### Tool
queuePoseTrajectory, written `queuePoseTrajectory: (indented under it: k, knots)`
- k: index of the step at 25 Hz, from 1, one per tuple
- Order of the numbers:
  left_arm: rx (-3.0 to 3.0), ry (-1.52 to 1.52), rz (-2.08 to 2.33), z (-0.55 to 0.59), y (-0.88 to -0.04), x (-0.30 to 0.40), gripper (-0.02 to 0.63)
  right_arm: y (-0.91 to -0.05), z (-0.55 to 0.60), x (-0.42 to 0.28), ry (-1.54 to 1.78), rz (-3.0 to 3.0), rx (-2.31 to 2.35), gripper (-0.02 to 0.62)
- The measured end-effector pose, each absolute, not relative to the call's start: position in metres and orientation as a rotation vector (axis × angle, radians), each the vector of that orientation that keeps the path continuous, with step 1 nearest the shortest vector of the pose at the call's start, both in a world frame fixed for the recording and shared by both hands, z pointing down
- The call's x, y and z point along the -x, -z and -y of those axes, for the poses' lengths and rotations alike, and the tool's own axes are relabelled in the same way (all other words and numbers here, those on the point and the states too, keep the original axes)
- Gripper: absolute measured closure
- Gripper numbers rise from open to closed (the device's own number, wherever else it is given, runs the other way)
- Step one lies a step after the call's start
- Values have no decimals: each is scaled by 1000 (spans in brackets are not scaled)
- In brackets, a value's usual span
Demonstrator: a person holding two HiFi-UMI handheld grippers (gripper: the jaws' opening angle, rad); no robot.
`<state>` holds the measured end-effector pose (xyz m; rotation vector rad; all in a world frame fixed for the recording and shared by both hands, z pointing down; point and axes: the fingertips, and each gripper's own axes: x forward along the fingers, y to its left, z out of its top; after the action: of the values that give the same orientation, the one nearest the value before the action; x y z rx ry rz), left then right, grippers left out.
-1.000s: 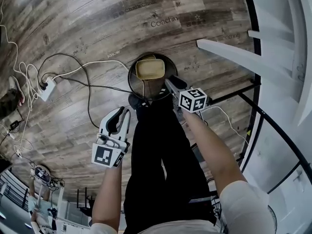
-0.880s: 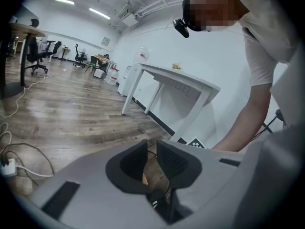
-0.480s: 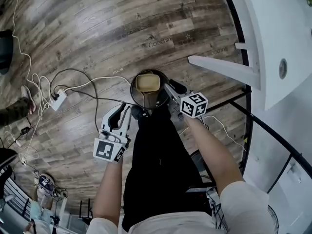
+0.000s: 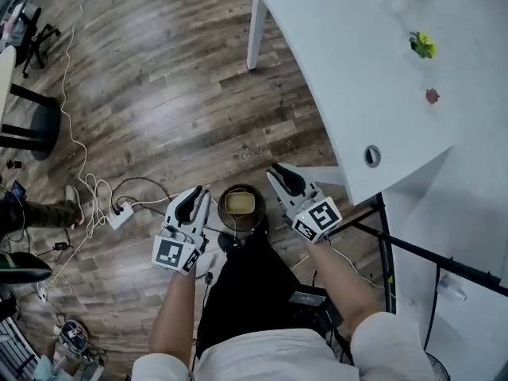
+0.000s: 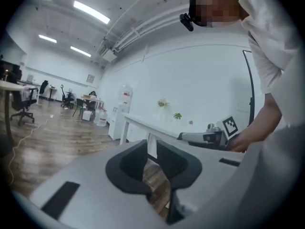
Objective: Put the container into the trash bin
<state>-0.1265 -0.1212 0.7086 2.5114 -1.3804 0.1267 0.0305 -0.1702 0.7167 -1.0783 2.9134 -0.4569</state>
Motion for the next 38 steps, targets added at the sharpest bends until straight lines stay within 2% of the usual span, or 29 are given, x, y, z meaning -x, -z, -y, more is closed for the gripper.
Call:
queuePoseTrajectory:
  k: [7, 12, 16, 25, 33, 38]
  knots:
    - [-2668, -80, 1463, 161, -570, 119, 540, -545, 191, -71, 1, -2874, 1159, 523]
    - [-2722, -36, 1523, 171, -498, 113, 540, -464, 196, -114, -74, -2815, 1226, 557]
    - [-2784, -30, 1522, 153, -458, 107, 545, -417, 177, -157, -130, -2716, 1309, 560]
    - [-2883, -39, 1473, 137, -415, 97, 545, -388, 140, -212, -216, -2557, 1495, 558]
    - [-2987, 58, 1386, 103, -392, 106, 545, -394, 87, -201, -126, -2446, 1644, 560]
    - [-2977, 81, 1322, 76, -396, 136, 545, -406, 45, -161, -78, -2410, 1739, 559]
